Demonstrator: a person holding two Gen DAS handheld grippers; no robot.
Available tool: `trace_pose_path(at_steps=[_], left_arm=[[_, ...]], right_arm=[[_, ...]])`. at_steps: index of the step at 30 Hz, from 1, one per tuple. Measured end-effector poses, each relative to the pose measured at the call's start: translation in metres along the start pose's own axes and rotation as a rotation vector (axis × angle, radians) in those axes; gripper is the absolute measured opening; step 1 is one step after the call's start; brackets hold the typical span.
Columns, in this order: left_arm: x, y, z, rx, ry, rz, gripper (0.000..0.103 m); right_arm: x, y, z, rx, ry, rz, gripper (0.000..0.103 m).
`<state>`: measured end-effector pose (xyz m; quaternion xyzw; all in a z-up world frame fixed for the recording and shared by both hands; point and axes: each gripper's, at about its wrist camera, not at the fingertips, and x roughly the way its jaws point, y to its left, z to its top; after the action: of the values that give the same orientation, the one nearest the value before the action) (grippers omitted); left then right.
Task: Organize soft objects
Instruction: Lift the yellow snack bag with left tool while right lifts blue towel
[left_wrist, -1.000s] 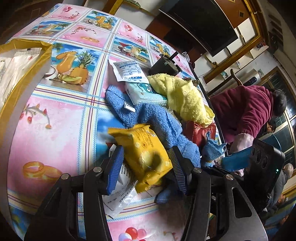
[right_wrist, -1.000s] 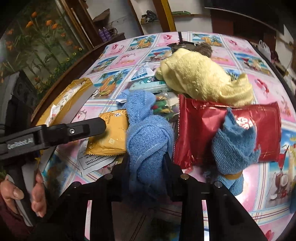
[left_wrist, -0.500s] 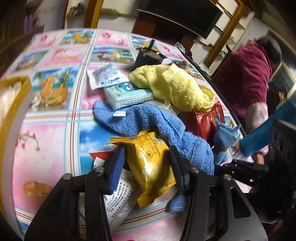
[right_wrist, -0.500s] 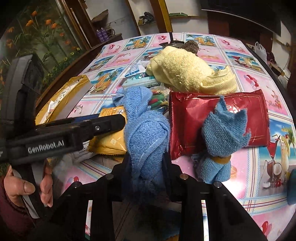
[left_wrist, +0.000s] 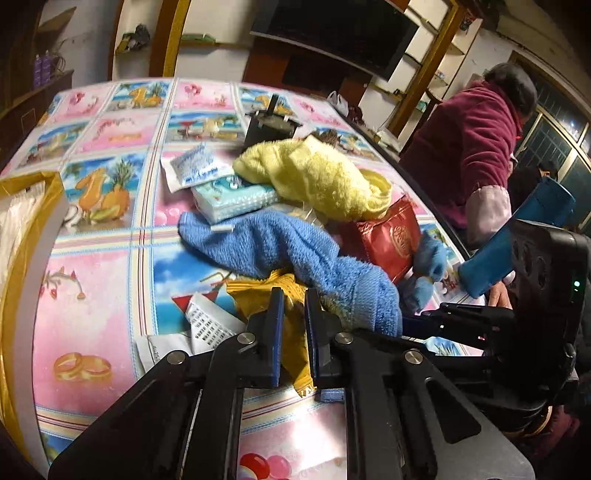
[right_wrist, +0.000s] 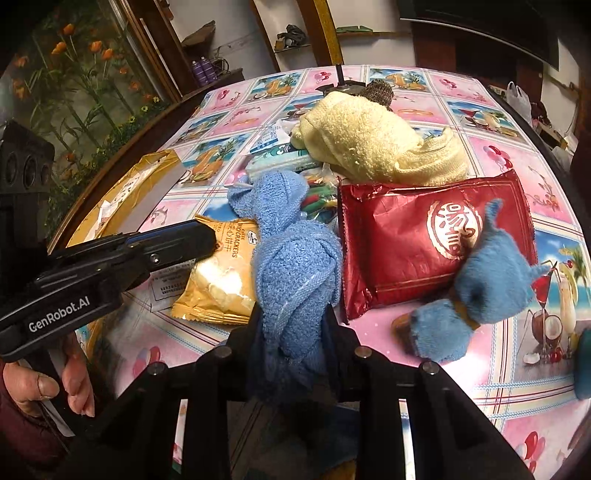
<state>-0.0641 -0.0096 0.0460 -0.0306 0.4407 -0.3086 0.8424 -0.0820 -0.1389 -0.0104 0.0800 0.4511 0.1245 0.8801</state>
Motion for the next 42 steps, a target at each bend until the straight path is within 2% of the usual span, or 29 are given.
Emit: trace_pose_path(at_steps=[2,3,5,6,7,10,11,13,15,17,18,19,21,24,26,28,32,36,37,38,39,40,42], left_arm=[[0.002,0.008,0.001,-0.067,0.015,-0.023,0.011],[0.003,0.013,0.001,-0.105,0.028,-0.029,0.016],[0.002,0.018,0.0,-0.143,0.038,-0.033,0.033],[0.003,0.019,0.0,-0.149,0.042,-0.029,0.044],[0.004,0.018,-0.001,-0.15,0.044,-0.038,0.05],[0.013,0.007,0.001,-0.131,0.082,-0.09,0.05],[0.016,0.0,0.002,-0.106,0.091,-0.077,0.05],[0.024,-0.014,0.003,-0.041,0.094,-0.028,0.057],[0.03,-0.021,0.002,-0.013,0.069,-0.007,0.057],[0.034,-0.015,0.0,-0.048,0.056,-0.039,0.057],[0.037,-0.011,-0.001,-0.065,0.06,-0.051,0.054],[0.039,-0.008,-0.002,-0.065,0.065,-0.04,0.042],[0.037,-0.005,-0.004,-0.062,0.057,-0.054,0.041],[0.03,-0.005,-0.005,-0.045,0.044,-0.045,0.03],[0.023,-0.002,-0.005,-0.051,0.032,-0.057,0.026],[0.015,0.003,-0.008,-0.062,0.019,-0.073,0.017],[0.005,0.01,-0.015,-0.09,0.02,-0.076,0.017],[0.001,0.019,-0.011,-0.149,0.006,-0.108,0.017],[0.002,0.021,-0.008,-0.163,0.011,-0.108,0.024],[0.003,0.02,-0.005,-0.162,0.015,-0.105,0.031],[0.005,0.019,-0.003,-0.154,0.022,-0.092,0.048],[0.008,0.017,-0.001,-0.145,0.024,-0.081,0.057],[0.017,0.011,0.003,-0.132,0.037,-0.075,0.057]], right_arm=[[-0.002,-0.003,-0.001,0.016,-0.002,0.009,0.028],[-0.002,-0.004,-0.001,0.021,-0.002,0.012,0.028],[-0.004,-0.006,-0.003,0.022,-0.006,0.009,0.028],[-0.005,-0.007,-0.004,0.021,-0.006,0.009,0.028],[-0.005,-0.007,-0.005,0.021,-0.006,0.012,0.028],[-0.003,-0.013,-0.006,0.053,-0.004,0.048,0.028],[-0.003,-0.016,-0.006,0.068,-0.005,0.063,0.028],[-0.003,-0.017,-0.007,0.079,-0.011,0.079,0.029],[-0.003,-0.017,-0.008,0.075,-0.017,0.08,0.029],[-0.003,-0.017,-0.008,0.079,-0.021,0.075,0.029],[-0.003,-0.017,-0.008,0.082,-0.022,0.072,0.029],[-0.003,-0.017,-0.008,0.084,-0.022,0.067,0.03],[-0.004,-0.018,-0.007,0.092,-0.023,0.059,0.032],[-0.007,-0.021,-0.008,0.112,-0.032,0.068,0.033],[-0.008,-0.022,-0.008,0.122,-0.034,0.062,0.034],[-0.009,-0.024,-0.007,0.141,-0.04,0.07,0.034],[-0.012,-0.025,-0.002,0.169,-0.067,0.049,0.046],[-0.006,-0.024,0.003,0.188,-0.079,0.026,0.049],[-0.004,-0.024,0.003,0.187,-0.083,0.02,0.047],[-0.001,-0.024,0.004,0.184,-0.075,0.018,0.032],[0.0,-0.025,0.003,0.19,-0.064,0.033,0.031],[-0.001,-0.026,0.003,0.196,-0.066,0.043,0.031],[-0.002,-0.026,0.001,0.185,-0.067,0.045,0.031]])
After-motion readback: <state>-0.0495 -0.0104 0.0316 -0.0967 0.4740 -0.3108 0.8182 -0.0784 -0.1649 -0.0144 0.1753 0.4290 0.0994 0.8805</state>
